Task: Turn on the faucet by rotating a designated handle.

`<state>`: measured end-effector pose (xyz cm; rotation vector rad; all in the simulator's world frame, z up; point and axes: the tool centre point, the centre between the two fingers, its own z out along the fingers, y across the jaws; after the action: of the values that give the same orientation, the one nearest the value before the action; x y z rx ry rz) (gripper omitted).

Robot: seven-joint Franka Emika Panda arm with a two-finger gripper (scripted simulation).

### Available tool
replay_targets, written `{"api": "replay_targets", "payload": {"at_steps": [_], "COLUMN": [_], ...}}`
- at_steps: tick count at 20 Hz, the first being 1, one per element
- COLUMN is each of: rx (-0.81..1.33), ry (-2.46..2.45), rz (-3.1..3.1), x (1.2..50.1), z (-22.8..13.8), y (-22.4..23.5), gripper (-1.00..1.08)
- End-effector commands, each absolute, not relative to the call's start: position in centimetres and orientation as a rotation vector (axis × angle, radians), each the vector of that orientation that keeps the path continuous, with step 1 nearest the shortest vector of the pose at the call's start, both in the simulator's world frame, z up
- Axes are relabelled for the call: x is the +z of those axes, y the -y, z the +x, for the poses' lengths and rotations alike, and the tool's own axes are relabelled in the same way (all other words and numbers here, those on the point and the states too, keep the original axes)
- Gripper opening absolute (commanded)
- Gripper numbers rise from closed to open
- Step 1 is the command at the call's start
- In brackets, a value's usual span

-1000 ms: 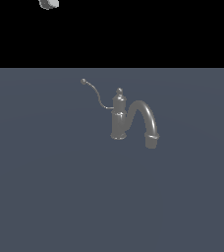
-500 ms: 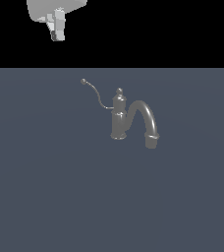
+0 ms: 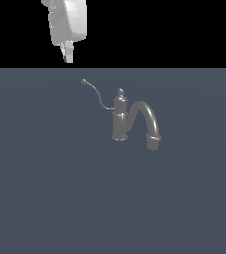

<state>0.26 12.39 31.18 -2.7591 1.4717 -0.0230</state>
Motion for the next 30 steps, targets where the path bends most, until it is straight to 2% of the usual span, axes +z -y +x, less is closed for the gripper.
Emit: {"api": "replay_targets", "payload": {"at_steps": [1, 9, 16, 30], "rx": [-0.02, -0.011, -0.004, 0.0], "ry": [-1.549, -1.768, -1.889, -1.932], "rz": [-2.719, -2.593, -2.51, -2.478], "x": [30.0, 26.7, 24.8, 24.2], "z": [1.8, 6.4, 8.9, 9.3], "y": [-12.2, -11.1, -10.1, -9.5], "gripper": [-1.0, -1.0, -1.0, -1.0]}}
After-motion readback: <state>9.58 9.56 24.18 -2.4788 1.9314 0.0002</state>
